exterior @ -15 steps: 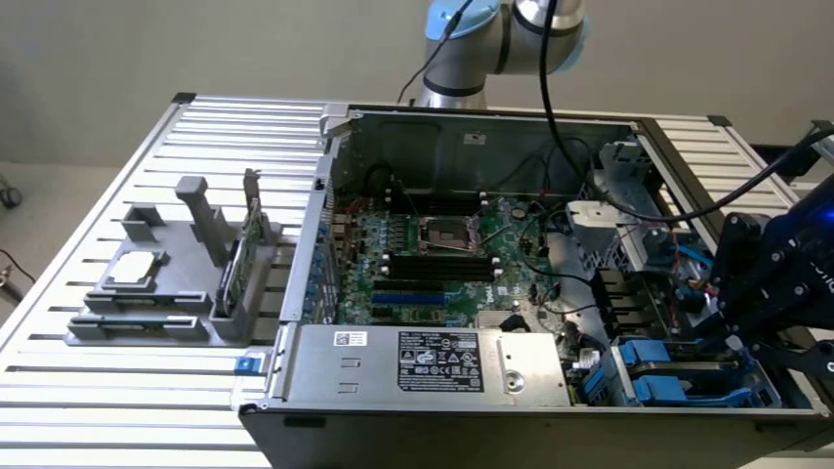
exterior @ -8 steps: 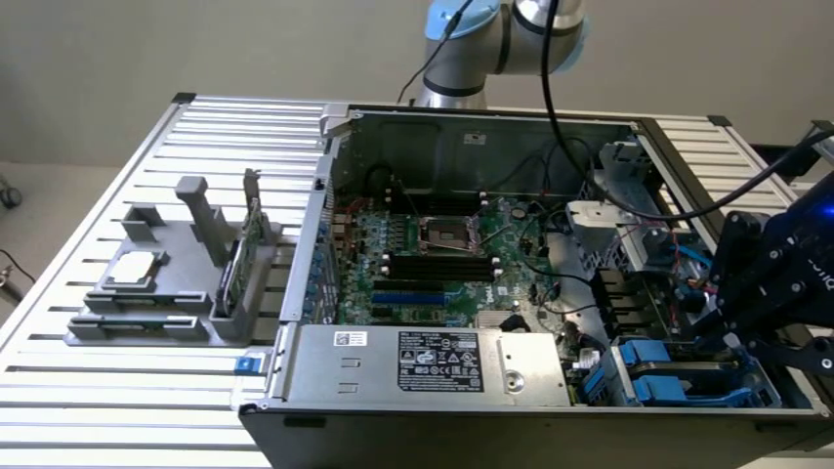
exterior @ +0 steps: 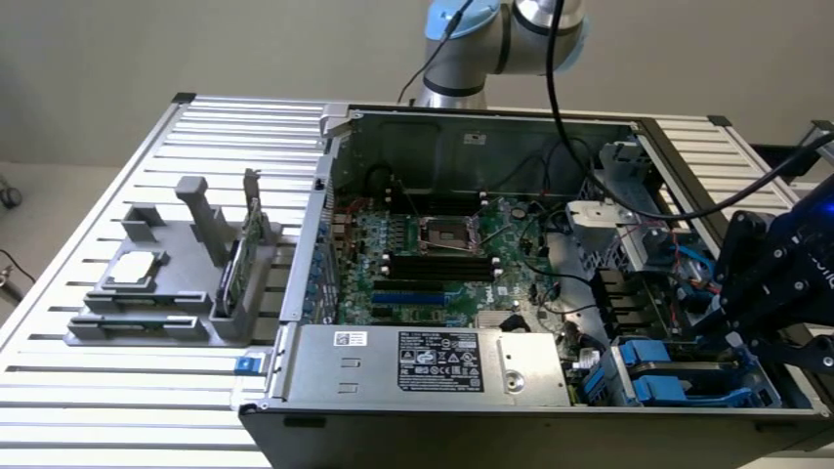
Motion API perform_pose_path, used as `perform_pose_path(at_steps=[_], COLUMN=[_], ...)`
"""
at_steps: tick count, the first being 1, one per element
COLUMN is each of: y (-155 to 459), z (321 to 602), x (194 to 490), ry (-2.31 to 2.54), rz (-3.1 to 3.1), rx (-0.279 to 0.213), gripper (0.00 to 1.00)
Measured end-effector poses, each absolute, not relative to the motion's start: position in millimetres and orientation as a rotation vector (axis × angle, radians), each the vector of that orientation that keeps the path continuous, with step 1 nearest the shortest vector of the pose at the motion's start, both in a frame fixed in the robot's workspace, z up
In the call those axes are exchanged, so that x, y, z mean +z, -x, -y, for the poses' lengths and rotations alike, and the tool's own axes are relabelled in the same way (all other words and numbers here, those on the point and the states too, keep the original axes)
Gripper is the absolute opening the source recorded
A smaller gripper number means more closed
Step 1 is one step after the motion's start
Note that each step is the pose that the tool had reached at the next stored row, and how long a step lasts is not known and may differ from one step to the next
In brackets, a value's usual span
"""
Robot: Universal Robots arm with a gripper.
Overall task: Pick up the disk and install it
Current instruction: 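Insert the first disk wire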
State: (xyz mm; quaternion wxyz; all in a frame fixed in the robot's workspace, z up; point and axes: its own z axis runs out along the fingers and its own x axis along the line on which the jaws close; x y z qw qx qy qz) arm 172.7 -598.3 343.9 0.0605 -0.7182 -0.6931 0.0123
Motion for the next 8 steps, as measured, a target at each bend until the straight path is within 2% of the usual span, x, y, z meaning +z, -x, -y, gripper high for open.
perform_pose_path(at_steps=[8], y=[-172.7], z=[598.1], x=[341.9], ry=[2.191], rz=[2.086], rx=[0.045], gripper=[0.16])
